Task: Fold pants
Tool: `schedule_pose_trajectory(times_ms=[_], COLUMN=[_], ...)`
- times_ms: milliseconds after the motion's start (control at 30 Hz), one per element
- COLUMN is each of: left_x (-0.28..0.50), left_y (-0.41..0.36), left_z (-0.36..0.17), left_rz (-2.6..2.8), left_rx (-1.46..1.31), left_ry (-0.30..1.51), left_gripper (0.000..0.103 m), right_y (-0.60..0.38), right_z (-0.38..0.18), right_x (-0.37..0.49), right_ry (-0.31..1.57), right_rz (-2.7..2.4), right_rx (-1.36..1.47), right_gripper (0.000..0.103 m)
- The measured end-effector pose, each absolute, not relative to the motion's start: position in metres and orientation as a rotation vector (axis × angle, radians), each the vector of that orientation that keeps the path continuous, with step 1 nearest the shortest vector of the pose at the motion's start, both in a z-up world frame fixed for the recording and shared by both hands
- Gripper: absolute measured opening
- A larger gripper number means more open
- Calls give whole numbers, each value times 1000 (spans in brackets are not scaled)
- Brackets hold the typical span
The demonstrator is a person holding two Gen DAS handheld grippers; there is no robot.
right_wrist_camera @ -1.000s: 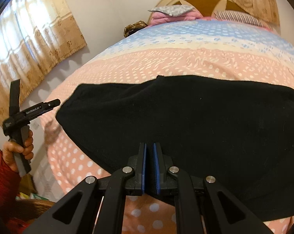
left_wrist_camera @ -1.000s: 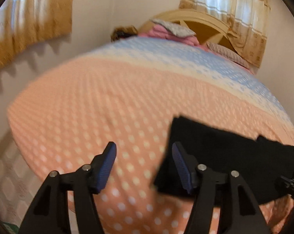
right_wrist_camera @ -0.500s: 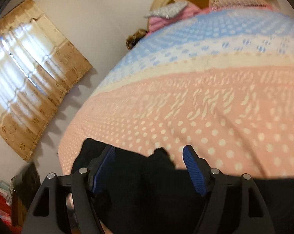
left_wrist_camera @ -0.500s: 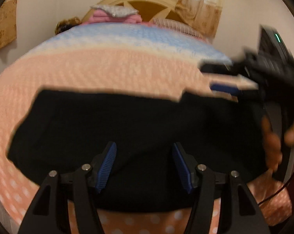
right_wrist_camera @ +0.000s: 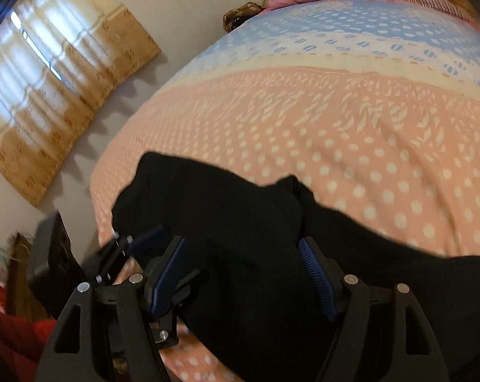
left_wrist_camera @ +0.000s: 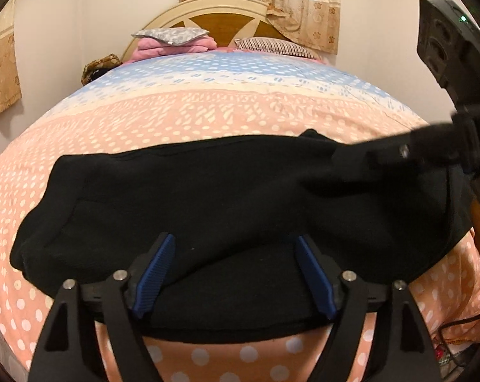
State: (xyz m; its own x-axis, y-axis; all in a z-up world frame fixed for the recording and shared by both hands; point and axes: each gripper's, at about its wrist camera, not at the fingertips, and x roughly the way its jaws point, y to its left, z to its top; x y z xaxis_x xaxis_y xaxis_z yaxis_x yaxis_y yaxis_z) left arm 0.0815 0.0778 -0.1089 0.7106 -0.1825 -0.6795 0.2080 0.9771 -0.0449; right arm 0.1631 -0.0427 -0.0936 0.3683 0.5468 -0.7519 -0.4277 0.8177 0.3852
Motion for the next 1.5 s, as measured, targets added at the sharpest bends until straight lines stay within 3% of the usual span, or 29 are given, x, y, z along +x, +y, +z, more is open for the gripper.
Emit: schedule_pose_trajectory(times_ms=[467,600,733,833,967,1100,1367,1433,1467,1500], left_x=[90,91,91,91,93,96,103,104,104,104], left_y=[79,78,74,71,68,65,61,60,60,60], left_z=[-109,-110,-109,-109,-109,-108,-108,-108,-108,-108], left_rz=[-237,-239,-239,-230,-226,-223,-207,-205,-204,-205], left_rx=[32,32,43,41,37,30,40,43,44,43], left_ry=[752,754,757,760,767,774,794,797,799,800], left_gripper=[85,85,85,86,87,92,96,96,96,96], right_y=[-26,-56,-74,-88,-148,-255,-383,-394,-395,-395], right_z=[-117,-118,-122,-90,-46,-32,-85,-88,-86,-84], right_x=[232,256,267,247,218,217,221,210,208,204], right_ry=[1111,1008,977,898,768,763,1025,994,985,981], right_rz=[752,636,523,482,215,-286,-673,-643,-632,-628], right_rx=[457,582,562,501,337,204,180,249,253,256], right_gripper=[74,74,66,67,67,67,67,60,39,11])
